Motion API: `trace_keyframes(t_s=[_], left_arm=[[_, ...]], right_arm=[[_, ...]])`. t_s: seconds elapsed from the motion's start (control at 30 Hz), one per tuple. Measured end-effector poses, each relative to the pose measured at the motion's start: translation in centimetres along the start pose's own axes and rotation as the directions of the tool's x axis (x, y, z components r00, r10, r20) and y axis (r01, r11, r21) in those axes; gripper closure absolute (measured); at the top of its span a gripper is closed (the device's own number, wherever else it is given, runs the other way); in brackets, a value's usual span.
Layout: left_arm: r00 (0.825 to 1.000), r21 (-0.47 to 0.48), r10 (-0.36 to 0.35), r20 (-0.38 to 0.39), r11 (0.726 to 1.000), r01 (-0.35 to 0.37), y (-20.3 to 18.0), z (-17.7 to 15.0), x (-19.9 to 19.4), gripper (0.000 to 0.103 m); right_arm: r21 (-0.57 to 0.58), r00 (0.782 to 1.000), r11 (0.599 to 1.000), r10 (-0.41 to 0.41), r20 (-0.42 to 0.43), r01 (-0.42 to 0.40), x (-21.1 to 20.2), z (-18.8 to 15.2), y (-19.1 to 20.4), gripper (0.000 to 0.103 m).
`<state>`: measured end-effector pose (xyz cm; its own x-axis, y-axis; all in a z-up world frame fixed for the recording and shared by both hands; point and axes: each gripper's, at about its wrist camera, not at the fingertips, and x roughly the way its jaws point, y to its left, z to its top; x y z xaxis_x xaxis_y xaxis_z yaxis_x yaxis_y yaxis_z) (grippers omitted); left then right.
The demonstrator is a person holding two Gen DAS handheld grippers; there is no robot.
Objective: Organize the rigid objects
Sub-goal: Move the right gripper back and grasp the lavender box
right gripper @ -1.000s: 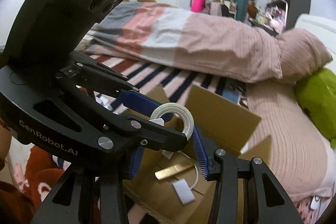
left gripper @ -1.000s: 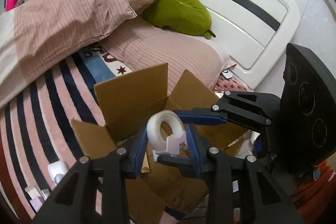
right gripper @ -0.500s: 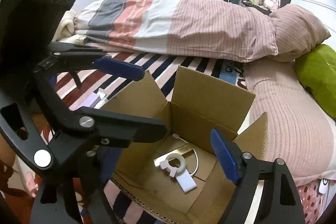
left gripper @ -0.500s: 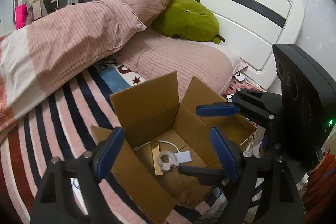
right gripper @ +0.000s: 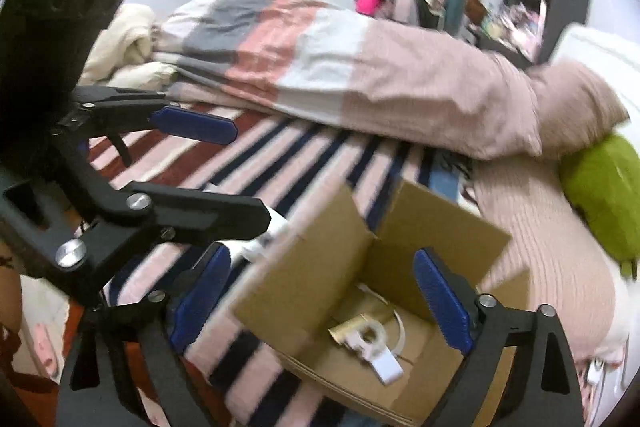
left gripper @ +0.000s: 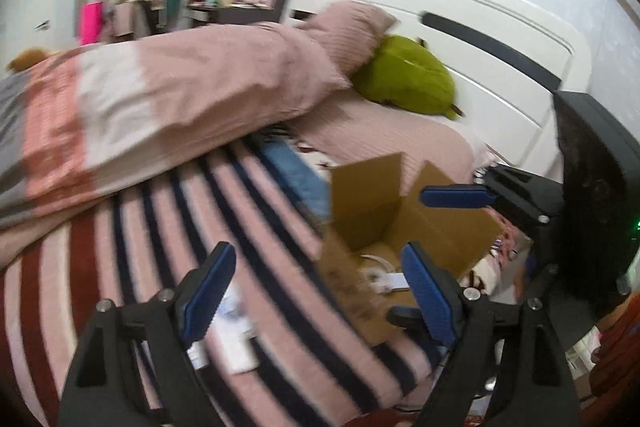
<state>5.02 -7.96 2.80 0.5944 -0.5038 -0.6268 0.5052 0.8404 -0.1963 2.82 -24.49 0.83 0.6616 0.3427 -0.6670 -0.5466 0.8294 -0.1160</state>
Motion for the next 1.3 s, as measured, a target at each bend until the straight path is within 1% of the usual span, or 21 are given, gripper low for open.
trace_keyframes(t_s=[0.17, 0.23, 0.3, 0.4, 0.47, 0.5, 0.53, 0.6, 0.63, 0.67, 0.73, 0.83, 0.9, 0.93, 0.97, 1.0, 1.03, 1.1, 1.13, 1.23, 1.3], left_arm=[[0.993, -0.093, 0.115, 0.032, 0.989, -0.112, 5.8, -3.1, -3.5, 0.018], [0.985, -0.127, 0.167, 0.032, 0.979, -0.162, 8.0, -4.6, -4.5, 0.017], [0.977, -0.164, 0.212, 0.023, 0.965, -0.206, 10.1, -6.5, -5.2, 0.017], [0.971, -0.207, 0.240, 0.002, 0.950, -0.235, 12.4, -8.8, -5.7, 0.017], [0.968, -0.240, 0.251, -0.010, 0.939, -0.246, 13.9, -10.5, -5.9, 0.017], [0.967, -0.257, 0.255, -0.013, 0.934, -0.250, 14.5, -11.3, -6.1, 0.017], [0.966, -0.275, 0.258, -0.016, 0.928, -0.252, 15.1, -12.0, -6.3, 0.017], [0.964, -0.301, 0.264, -0.022, 0.918, -0.258, 16.0, -13.1, -6.5, 0.017], [0.963, -0.310, 0.269, -0.027, 0.913, -0.264, 16.3, -13.6, -6.5, 0.017], [0.961, -0.317, 0.275, -0.032, 0.909, -0.271, 16.6, -14.0, -6.5, 0.017], [0.959, -0.328, 0.282, -0.039, 0.903, -0.279, 17.0, -14.9, -6.7, 0.017], [0.957, -0.343, 0.286, -0.041, 0.896, -0.282, 17.2, -15.4, -6.9, 0.017], [0.957, -0.347, 0.287, -0.043, 0.894, -0.283, 17.3, -15.6, -7.1, 0.017], [0.956, -0.348, 0.289, -0.045, 0.893, -0.286, 17.3, -15.7, -7.1, 0.017], [0.955, -0.348, 0.291, -0.049, 0.892, -0.290, 17.3, -15.8, -7.1, 0.017], [0.954, -0.348, 0.294, -0.053, 0.890, -0.293, 17.3, -15.9, -7.1, 0.017], [0.955, -0.348, 0.293, -0.056, 0.891, -0.293, 17.3, -15.9, -7.1, 0.017], [0.957, -0.346, 0.284, -0.055, 0.894, -0.285, 17.2, -15.7, -7.0, 0.017], [0.960, -0.345, 0.274, -0.051, 0.897, -0.274, 17.0, -15.5, -7.0, 0.017], [0.973, -0.339, 0.228, -0.033, 0.913, -0.226, 16.3, -14.5, -6.7, 0.017], [0.978, -0.323, 0.206, -0.018, 0.925, -0.200, 15.3, -13.4, -6.5, 0.017]], right_arm=[[-0.072, 0.996, 0.994, 0.085, 0.026, -0.083, 1.7, 2.5, 5.9, 0.003], [-0.101, 0.992, 0.987, 0.123, -0.004, -0.123, 3.4, 2.9, 8.3, 0.003], [-0.105, 0.984, 0.979, 0.171, -0.041, -0.175, 5.5, 3.0, 10.3, 0.003], [-0.112, 0.963, 0.959, 0.250, -0.103, -0.261, 9.6, 2.4, 13.3, 0.003], [-0.107, 0.951, 0.951, 0.276, -0.136, -0.291, 12.2, 1.8, 14.5, 0.004], [-0.085, 0.942, 0.947, 0.295, -0.157, -0.311, 13.6, 1.4, 14.9, 0.004], [-0.040, 0.927, 0.940, 0.326, -0.186, -0.339, 15.3, 0.9, 15.1, 0.005], [0.053, 0.898, 0.925, 0.377, -0.228, -0.375, 18.5, 0.1, 15.4, 0.012], [0.075, 0.891, 0.923, 0.383, -0.242, -0.377, 19.4, -0.2, 15.4, 0.017], [0.089, 0.888, 0.924, 0.381, -0.255, -0.371, 20.5, -0.3, 15.6, 0.024], [0.108, 0.883, 0.926, 0.378, -0.278, -0.362, 22.4, -0.3, 15.9, 0.035], [0.164, 0.870, 0.924, 0.382, -0.313, -0.347, 24.5, -0.2, 16.0, 0.037], [0.186, 0.869, 0.926, 0.373, -0.325, -0.328, 25.4, -0.2, 16.1, 0.051], [0.182, 0.870, 0.930, 0.364, -0.333, -0.319, 25.6, -0.2, 16.2, 0.061], [0.179, 0.870, 0.931, 0.361, -0.336, -0.317, 25.8, -0.2, 16.3, 0.063], [0.178, 0.875, 0.932, 0.357, -0.327, -0.314, 25.7, -0.3, 16.2, 0.064], [0.174, 0.879, 0.934, 0.353, -0.321, -0.312, 25.5, -0.3, 16.2, 0.069], [0.165, 0.878, 0.933, 0.356, -0.321, -0.318, 25.0, -0.1, 16.1, 0.070], [0.153, 0.882, 0.935, 0.353, -0.312, -0.320, 24.5, 0.1, 16.0, 0.070], [0.109, 0.891, 0.930, 0.369, -0.267, -0.352, 22.0, 0.9, 15.9, 0.070], [0.087, 0.892, 0.922, 0.388, -0.232, -0.378, 20.0, 1.7, 15.6, 0.070]])
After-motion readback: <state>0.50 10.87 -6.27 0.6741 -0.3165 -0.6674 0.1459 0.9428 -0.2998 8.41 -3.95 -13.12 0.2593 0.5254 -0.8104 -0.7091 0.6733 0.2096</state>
